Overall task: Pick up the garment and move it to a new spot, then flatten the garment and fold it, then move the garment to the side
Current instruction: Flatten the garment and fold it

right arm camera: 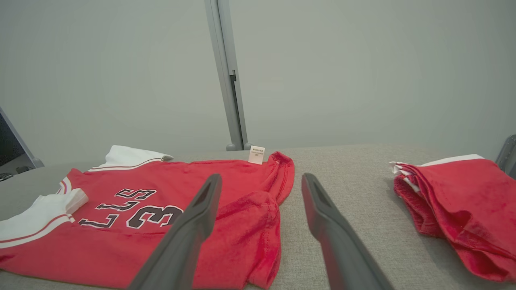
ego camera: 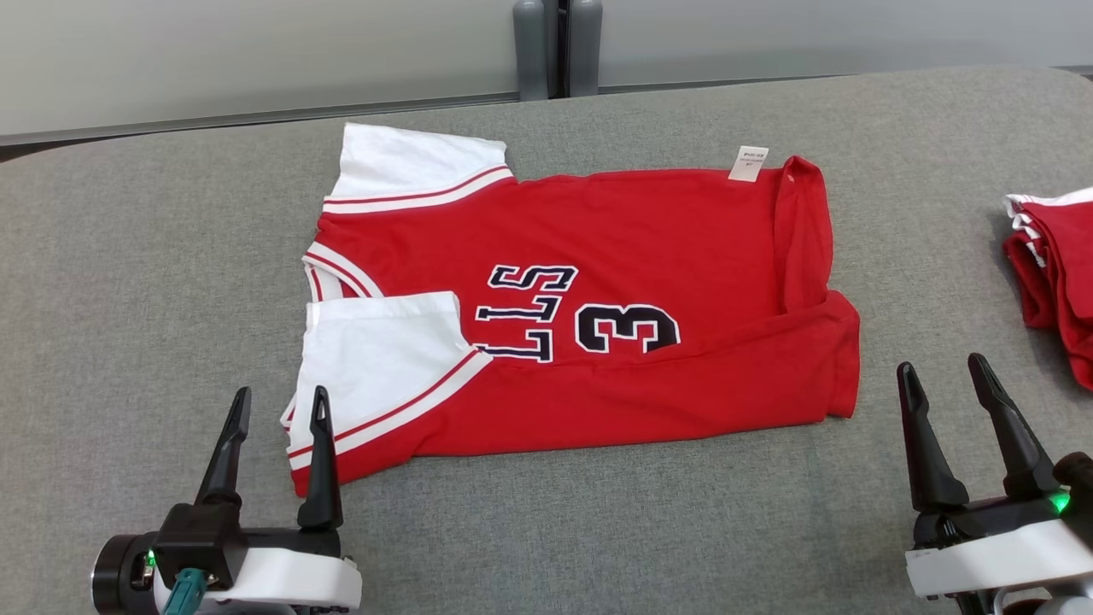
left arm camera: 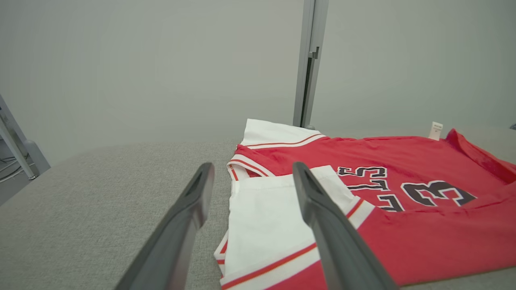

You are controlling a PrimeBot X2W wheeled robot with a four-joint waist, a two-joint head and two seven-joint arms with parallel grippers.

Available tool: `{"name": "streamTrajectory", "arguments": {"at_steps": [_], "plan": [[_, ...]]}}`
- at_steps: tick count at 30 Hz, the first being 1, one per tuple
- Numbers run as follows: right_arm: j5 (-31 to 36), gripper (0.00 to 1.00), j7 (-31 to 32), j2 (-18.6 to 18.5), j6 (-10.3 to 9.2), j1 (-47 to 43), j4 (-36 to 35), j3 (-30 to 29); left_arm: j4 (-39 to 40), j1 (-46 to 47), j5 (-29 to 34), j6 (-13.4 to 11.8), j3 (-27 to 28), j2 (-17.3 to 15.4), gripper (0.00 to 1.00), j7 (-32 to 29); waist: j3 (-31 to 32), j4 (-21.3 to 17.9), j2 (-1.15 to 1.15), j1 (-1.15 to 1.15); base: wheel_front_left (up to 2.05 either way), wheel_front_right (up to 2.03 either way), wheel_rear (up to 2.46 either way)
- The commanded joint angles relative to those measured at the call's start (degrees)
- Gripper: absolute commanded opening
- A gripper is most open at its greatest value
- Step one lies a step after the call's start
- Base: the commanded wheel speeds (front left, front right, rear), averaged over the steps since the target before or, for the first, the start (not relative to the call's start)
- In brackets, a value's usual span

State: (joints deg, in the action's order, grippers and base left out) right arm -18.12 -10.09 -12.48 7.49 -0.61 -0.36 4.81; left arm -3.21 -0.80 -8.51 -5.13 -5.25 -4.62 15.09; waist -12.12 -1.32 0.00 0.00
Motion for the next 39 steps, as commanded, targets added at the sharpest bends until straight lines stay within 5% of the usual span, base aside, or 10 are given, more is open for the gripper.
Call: {"name": "streamTrajectory", "arguments": {"at_steps": [1,7,20,21,22,23,24,26,39], "plan": [[-0.3,1.0,-0.1,-0.2,0.0,0.0,0.2,0.0,-0.4,0.6,0.0,0.3,0.2,-0.2,1.0,0.1,0.0,0.0,0.0,0.0,0.0,0.0,0.0],[-1.4,1.0,0.8,-0.1,0.0,1.0,3.7,-0.1,-5.8,0.9,-1.9,1.4,-0.7,0.4,1.0,0.0,-0.7,0.1,0.0,0.0,0.0,0.0,0.0],[-7.2,1.0,-0.4,0.2,0.0,10.2,23.7,6.4,-20.1,6.7,-9.5,3.8,-1.5,1.2,1.0,-1.0,-5.0,1.4,0.0,0.0,0.0,0.0,0.0],[-7.9,1.0,-0.6,0.2,0.0,11.0,24.8,7.0,-20.8,7.2,-10.2,4.2,-1.6,1.3,0.97,-1.1,-5.1,1.5,0.0,0.0,0.0,0.0,0.0],[-8.8,1.0,-0.6,0.2,0.0,11.7,25.8,7.7,-21.4,7.6,-10.8,4.7,-1.8,1.3,0.64,-1.3,-5.2,1.5,0.0,0.0,0.0,0.0,0.0],[-9.6,0.82,-0.6,0.2,0.0,12.2,26.8,8.3,-21.8,8.1,-10.7,4.9,-2.1,1.4,0.17,-1.3,-5.4,1.6,0.0,0.0,0.0,0.0,0.0],[-10.1,0.47,-0.8,0.0,0.0,12.7,27.6,8.8,-22.1,8.4,-11.0,5.1,-2.3,1.4,0.0,-1.3,-5.4,1.6,0.0,0.0,0.0,0.0,0.0],[-11.4,0.0,-1.4,-0.4,0.0,13.4,28.8,9.9,-22.5,8.9,-11.4,5.4,-2.4,1.4,0.0,-1.1,-5.5,1.7,0.0,0.0,0.0,0.0,0.0],[-16.5,0.0,-2.9,-4.1,-0.01,8.3,26.7,11.9,-14.7,2.6,-12.8,5.0,-0.1,0.3,0.0,-0.6,-2.1,2.5,0.0,0.0,0.0,0.0,0.0]]}}
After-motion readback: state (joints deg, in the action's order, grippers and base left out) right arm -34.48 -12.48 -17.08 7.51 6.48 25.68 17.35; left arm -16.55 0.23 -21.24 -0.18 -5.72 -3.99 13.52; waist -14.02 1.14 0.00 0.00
